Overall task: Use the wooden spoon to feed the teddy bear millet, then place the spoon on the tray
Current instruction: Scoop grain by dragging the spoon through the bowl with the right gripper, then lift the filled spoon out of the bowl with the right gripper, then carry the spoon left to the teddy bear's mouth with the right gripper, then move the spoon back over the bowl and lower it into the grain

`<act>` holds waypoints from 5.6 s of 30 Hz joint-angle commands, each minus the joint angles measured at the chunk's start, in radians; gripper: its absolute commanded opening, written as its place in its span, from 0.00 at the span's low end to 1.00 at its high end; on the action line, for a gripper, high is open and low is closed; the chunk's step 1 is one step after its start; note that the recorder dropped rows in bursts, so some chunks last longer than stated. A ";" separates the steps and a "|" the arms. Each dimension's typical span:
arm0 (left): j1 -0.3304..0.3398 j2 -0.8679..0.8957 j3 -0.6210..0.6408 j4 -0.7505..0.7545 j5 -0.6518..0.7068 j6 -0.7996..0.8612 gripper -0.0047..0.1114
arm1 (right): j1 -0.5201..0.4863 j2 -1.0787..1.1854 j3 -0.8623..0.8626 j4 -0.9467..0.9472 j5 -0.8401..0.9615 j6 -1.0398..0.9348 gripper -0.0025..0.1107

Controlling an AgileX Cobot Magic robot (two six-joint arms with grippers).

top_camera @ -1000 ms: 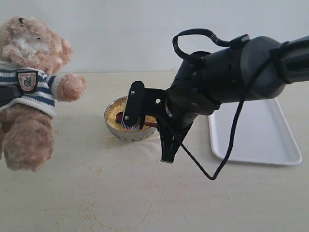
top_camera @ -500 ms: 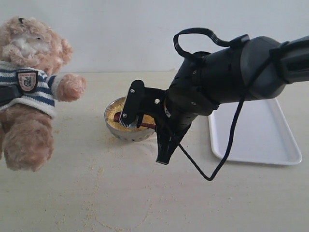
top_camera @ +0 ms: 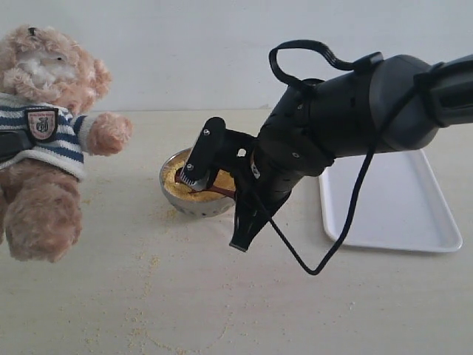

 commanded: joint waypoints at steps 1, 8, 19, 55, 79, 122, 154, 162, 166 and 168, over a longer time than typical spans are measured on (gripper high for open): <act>-0.001 0.000 0.005 -0.014 0.017 0.004 0.08 | -0.013 0.000 -0.004 0.004 -0.006 0.017 0.02; -0.001 0.000 0.005 -0.014 0.017 0.004 0.08 | -0.013 -0.002 -0.004 0.014 -0.009 0.035 0.02; -0.001 0.000 0.005 -0.014 0.017 0.004 0.08 | -0.040 -0.003 -0.004 0.114 0.007 0.033 0.02; -0.001 0.000 0.005 -0.014 0.017 0.004 0.08 | -0.111 -0.111 -0.114 0.351 0.270 -0.164 0.02; -0.001 0.014 0.005 0.199 -0.104 -0.295 0.08 | -0.111 -0.111 -0.336 0.508 0.546 -0.226 0.02; -0.003 0.238 0.005 0.198 0.133 -0.371 0.08 | 0.293 0.009 -0.482 -0.169 0.360 -0.171 0.02; -0.003 0.238 0.005 0.179 0.137 -0.318 0.08 | 0.246 -0.051 -0.482 -0.244 0.541 0.032 0.02; -0.003 0.238 0.005 0.141 0.121 -0.262 0.08 | 0.094 -0.121 -0.482 -0.065 0.594 -0.070 0.02; -0.003 0.238 0.005 0.141 0.121 -0.262 0.08 | 0.044 -0.080 -0.482 -0.097 0.633 -0.174 0.02; -0.003 0.238 0.005 0.141 0.121 -0.262 0.08 | 0.039 -0.050 -0.482 -0.154 0.628 -0.178 0.02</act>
